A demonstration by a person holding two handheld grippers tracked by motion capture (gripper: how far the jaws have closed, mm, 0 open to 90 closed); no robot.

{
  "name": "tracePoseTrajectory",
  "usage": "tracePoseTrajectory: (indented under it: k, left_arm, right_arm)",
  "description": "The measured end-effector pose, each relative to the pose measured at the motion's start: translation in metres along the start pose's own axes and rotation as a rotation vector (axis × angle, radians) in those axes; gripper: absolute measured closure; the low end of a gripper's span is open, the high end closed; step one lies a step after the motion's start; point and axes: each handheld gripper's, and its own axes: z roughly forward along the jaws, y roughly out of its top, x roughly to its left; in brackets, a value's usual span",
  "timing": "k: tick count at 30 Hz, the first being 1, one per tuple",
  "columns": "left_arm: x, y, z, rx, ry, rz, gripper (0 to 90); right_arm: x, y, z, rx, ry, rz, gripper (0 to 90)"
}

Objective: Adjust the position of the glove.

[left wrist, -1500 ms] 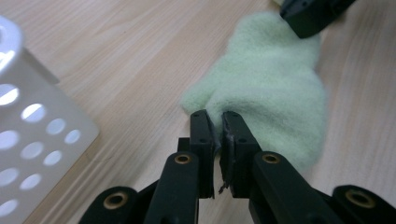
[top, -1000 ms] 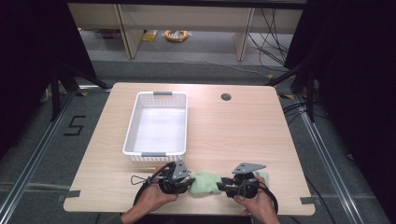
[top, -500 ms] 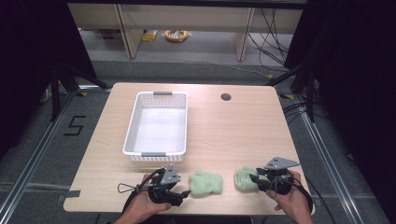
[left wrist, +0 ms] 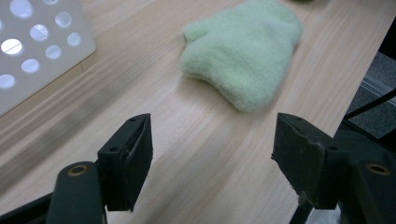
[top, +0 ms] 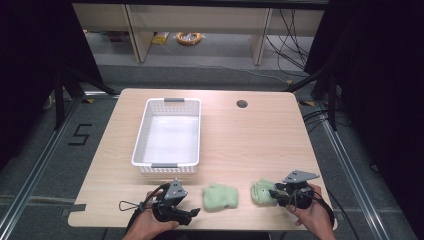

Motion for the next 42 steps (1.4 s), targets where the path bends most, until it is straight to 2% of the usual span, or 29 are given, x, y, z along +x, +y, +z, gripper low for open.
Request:
tracePoseTrajectory:
  k: [5,6,7,8,11,13,14,15,18,19,21,22,23,24,25,26,27,29,30,31,34,35,36,37,38,39,40,41,42]
  left_arm:
    - [-0.001,-0.004,0.000,0.001,-0.004,-0.005,25.9]
    - [-0.003,-0.005,0.000,-0.010,-0.009,-0.025,25.9]
    - [-0.003,-0.006,-0.001,0.001,-0.008,-0.026,25.2]
    - [-0.003,-0.007,-0.002,0.004,-0.004,-0.012,25.0]
    - [-0.003,-0.008,-0.003,0.004,-0.009,-0.007,24.7]
    - [-0.005,-0.011,-0.003,-0.013,-0.012,-0.046,24.6]
    - [-0.005,-0.011,-0.003,-0.013,-0.012,-0.046,24.6]
    - [-0.003,-0.012,-0.005,-0.003,-0.007,-0.022,24.7]
    - [-0.004,-0.013,-0.005,-0.016,-0.007,-0.038,24.7]
    - [-0.004,-0.013,-0.005,-0.015,-0.008,-0.034,24.7]
    - [-0.004,-0.013,-0.004,-0.016,-0.006,-0.035,24.7]
    - [-0.003,-0.013,-0.004,-0.006,0.002,-0.017,24.7]
    - [-0.003,-0.013,-0.004,-0.006,0.002,-0.017,24.7]
    - [-0.003,-0.013,-0.004,-0.011,-0.007,-0.024,24.7]
    - [-0.003,-0.014,-0.004,-0.006,-0.005,-0.024,24.7]
    - [-0.003,-0.014,-0.004,-0.006,-0.005,-0.024,24.7]
    - [-0.003,-0.014,-0.004,-0.009,-0.004,-0.025,24.7]
    - [-0.003,-0.013,-0.003,-0.018,-0.007,-0.028,24.7]
    - [-0.002,-0.013,-0.004,-0.010,-0.008,-0.039,24.7]
    - [-0.001,-0.013,-0.004,-0.007,0.001,-0.017,24.7]
    - [-0.001,-0.013,-0.004,-0.008,0.002,-0.021,24.7]
    - [-0.001,-0.013,-0.004,-0.002,-0.002,-0.022,24.7]
    - [-0.001,-0.013,-0.003,-0.016,-0.003,-0.031,24.7]
    - [0.000,-0.013,-0.003,-0.005,0.007,-0.020,24.7]
    - [0.000,-0.013,-0.003,-0.005,0.007,-0.020,24.7]
    - [0.000,-0.013,-0.003,-0.010,0.003,-0.033,24.7]
    - [-0.001,-0.014,-0.003,-0.010,-0.001,-0.047,24.7]
    - [0.000,-0.014,-0.003,-0.005,0.001,-0.030,24.7]
    - [0.000,-0.014,-0.003,-0.005,0.001,-0.030,24.7]
  right_arm:
    - [0.002,0.000,0.006,0.017,0.002,-0.020,61.6]
    - [0.002,0.000,0.006,0.017,0.002,-0.020,61.6]
    - [0.003,0.000,0.009,0.020,0.013,-0.002,62.7]
    - [0.001,-0.001,0.010,0.036,0.015,-0.023,63.2]
    - [0.001,-0.003,0.014,0.014,0.009,-0.010,64.9]
    - [0.001,-0.004,0.014,0.030,0.019,-0.003,67.5]
    - [0.001,-0.004,0.014,0.030,0.019,-0.003,67.5]
    - [0.001,-0.005,0.014,0.033,0.021,-0.004,70.5]
    - [0.001,-0.006,0.015,0.023,0.027,-0.001,74.7]
    - [0.000,-0.006,0.015,0.026,0.037,-0.001,78.9]
    - [0.001,-0.006,0.015,0.022,0.035,0.004,81.3]
    - [0.002,-0.007,0.017,0.005,0.029,0.008,82.1]
    - [0.002,-0.007,0.017,0.005,0.029,0.008,82.1]
    - [0.004,-0.006,0.015,0.009,0.036,0.035,83.0]
    - [0.001,-0.006,0.013,0.018,0.038,0.002,84.1]
    - [0.001,-0.006,0.013,0.018,0.038,0.002,84.1]
    - [0.000,-0.006,0.011,-0.003,0.044,0.013,84.4]
    - [0.000,-0.005,0.010,-0.006,0.046,0.016,84.5]
    - [-0.001,-0.003,0.006,-0.048,0.046,0.013,84.6]
    - [-0.001,-0.002,0.005,-0.056,0.046,0.014,84.7]
    - [-0.001,0.000,0.000,-0.083,0.054,0.018,84.8]
    - [0.001,0.003,-0.004,-0.099,0.062,0.036,84.8]
    - [0.002,0.004,-0.005,-0.096,0.068,0.038,84.8]
    - [0.005,0.006,-0.006,-0.112,0.060,0.047,84.8]
    - [0.005,0.006,-0.006,-0.112,0.060,0.047,84.8]
    - [0.004,0.008,-0.007,-0.127,0.058,0.020,84.8]
    - [0.008,0.011,-0.009,-0.122,0.071,0.031,84.8]
    - [0.010,0.016,-0.010,-0.137,0.075,0.005,84.8]
    - [0.010,0.016,-0.010,-0.137,0.075,0.005,84.8]
